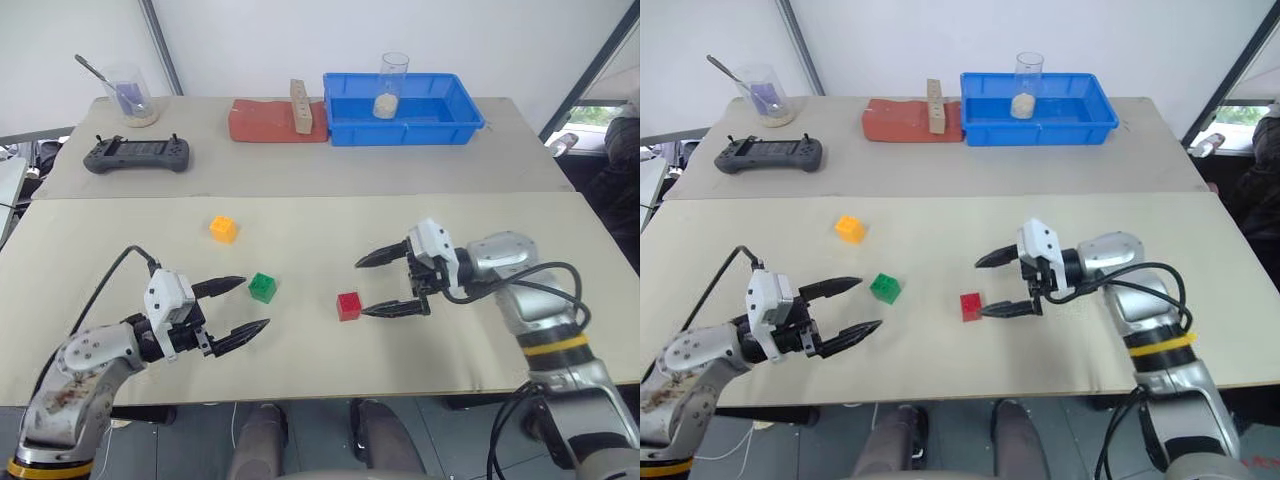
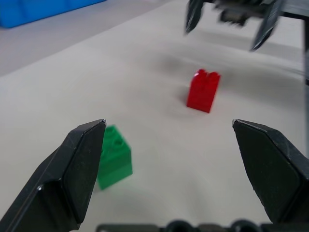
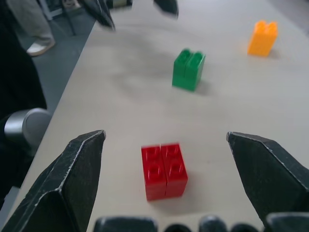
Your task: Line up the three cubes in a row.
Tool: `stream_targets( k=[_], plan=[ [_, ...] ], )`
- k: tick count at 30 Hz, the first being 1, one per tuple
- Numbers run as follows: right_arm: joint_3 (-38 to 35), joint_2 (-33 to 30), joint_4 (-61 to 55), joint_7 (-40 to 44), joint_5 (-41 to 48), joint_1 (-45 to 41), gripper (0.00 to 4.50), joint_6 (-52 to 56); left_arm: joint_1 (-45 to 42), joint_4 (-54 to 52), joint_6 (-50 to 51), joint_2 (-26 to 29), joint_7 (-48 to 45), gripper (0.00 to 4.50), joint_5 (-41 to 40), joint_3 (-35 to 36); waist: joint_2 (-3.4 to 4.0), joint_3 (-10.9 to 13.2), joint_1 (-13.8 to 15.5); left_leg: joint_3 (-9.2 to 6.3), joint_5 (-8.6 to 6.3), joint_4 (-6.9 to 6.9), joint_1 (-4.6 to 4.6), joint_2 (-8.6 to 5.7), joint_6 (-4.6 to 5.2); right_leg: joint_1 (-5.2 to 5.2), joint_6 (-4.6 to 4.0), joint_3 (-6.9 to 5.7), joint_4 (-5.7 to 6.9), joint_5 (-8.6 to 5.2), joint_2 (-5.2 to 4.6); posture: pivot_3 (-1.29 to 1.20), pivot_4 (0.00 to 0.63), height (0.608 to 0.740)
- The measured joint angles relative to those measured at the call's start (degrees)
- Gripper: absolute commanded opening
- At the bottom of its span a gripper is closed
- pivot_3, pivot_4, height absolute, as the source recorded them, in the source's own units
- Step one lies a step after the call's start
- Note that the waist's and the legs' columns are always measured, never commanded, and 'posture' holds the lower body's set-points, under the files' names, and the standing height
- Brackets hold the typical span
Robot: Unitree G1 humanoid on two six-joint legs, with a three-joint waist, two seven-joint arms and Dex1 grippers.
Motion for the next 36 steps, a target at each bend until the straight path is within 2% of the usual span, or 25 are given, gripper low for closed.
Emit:
stream_targets(
  k=[6, 9, 18, 20, 21, 23, 27, 33, 36],
  plan=[
    [-2.8, -2.4, -18.3, -7.8, 8.0, 3.9, 4.46, 12.9, 0.7, 1.3, -2.9, -8.7, 10.4, 4.5, 5.7, -1.8, -0.03, 0.0, 0.3, 0.0, -0.01, 0.06, 0.01, -0.05, -0.02, 0.06, -0.01, 0.0, -0.05, 0.01, -0.06, 0.0, 0.15, 0.74],
    [-2.9, -3.1, -21.0, -10.1, 10.1, 4.4, 4.46, 15.4, 0.8, 2.3, -3.8, -11.5, 13.3, 4.5, 8.1, -3.8, -0.03, 0.0, 0.3, 0.02, -0.25, 0.15, 0.0, -0.06, -0.43, 0.06, -0.03, 0.01, -0.06, 0.02, -0.07, 0.0, 0.15, 0.74],
    [-3.8, -5.1, -22.7, -13.7, 12.3, 4.4, 4.46, 16.9, -1.3, 9.7, -10.1, -20.1, 22.8, 4.5, 16.6, -9.6, -0.05, 0.0, 0.4, 0.01, -0.17, 0.23, -0.07, -0.06, -0.29, 0.07, -0.02, 0.01, -0.06, 0.03, -0.05, 0.0, 0.15, 0.74],
    [-3.9, -5.7, -23.4, -14.2, 12.6, 4.6, 4.46, 17.0, -1.4, 11.0, -11.1, -21.2, 24.8, 4.5, 18.4, -10.2, -0.06, 0.0, 0.4, 0.01, -0.01, 0.23, -0.1, -0.06, -0.01, 0.05, -0.02, 0.01, -0.07, 0.02, -0.04, 0.0, 0.15, 0.74],
    [-4.1, -6.0, -23.7, -14.4, 12.8, 4.8, 4.5, 17.1, -1.5, 11.4, -11.5, -21.2, 25.5, 3.94, 19.0, -10.5, -0.06, 0.0, 0.4, 0.01, -0.01, 0.22, -0.1, -0.06, -0.01, 0.04, -0.02, 0.01, -0.07, 0.02, -0.04, 0.0, 0.15, 0.74],
    [-4.2, -6.5, -24.1, -14.6, 13.6, 5.6, 4.5, 17.3, -1.5, 11.5, -11.8, -21.5, 26.3, 3.19, 19.5, -10.7, -0.06, 0.0, 0.5, 0.0, -0.01, 0.22, -0.12, -0.06, -0.01, 0.04, -0.02, 0.01, -0.08, 0.02, -0.04, 0.0, 0.15, 0.74],
    [-4.3, -6.9, -24.6, -15.2, 14.6, 5.8, 4.5, 17.6, -1.7, 12.5, -13.0, -21.6, 26.3, 1.3, 19.7, -10.7, -0.06, 0.0, 0.5, 0.01, -0.04, 0.22, -0.11, -0.06, -0.06, 0.04, -0.02, 0.01, -0.09, 0.02, -0.06, 0.0, 0.15, 0.74],
    [-4.3, -7.2, -24.6, -16.3, 14.7, 5.8, 4.5, 18.1, -3.0, 13.7, -13.6, -20.7, 25.6, 1.31, 19.3, -10.7, -0.06, 0.0, 0.5, 0.01, -0.25, 0.23, -0.11, -0.06, -0.41, 0.04, -0.02, 0.01, -0.08, 0.02, -0.05, 0.0, 0.15, 0.74],
    [-5.1, -7.9, -24.5, -16.3, 14.7, 5.8, 4.5, 18.1, -4.1, 13.6, -12.4, -15.3, 18.8, 1.31, 17.1, -11.5, -0.06, 0.0, 0.4, 0.0, -0.24, 0.23, -0.12, -0.06, -0.4, -0.01, -0.02, 0.0, -0.06, 0.02, -0.03, 0.0, 0.15, 0.74]
  ],
)
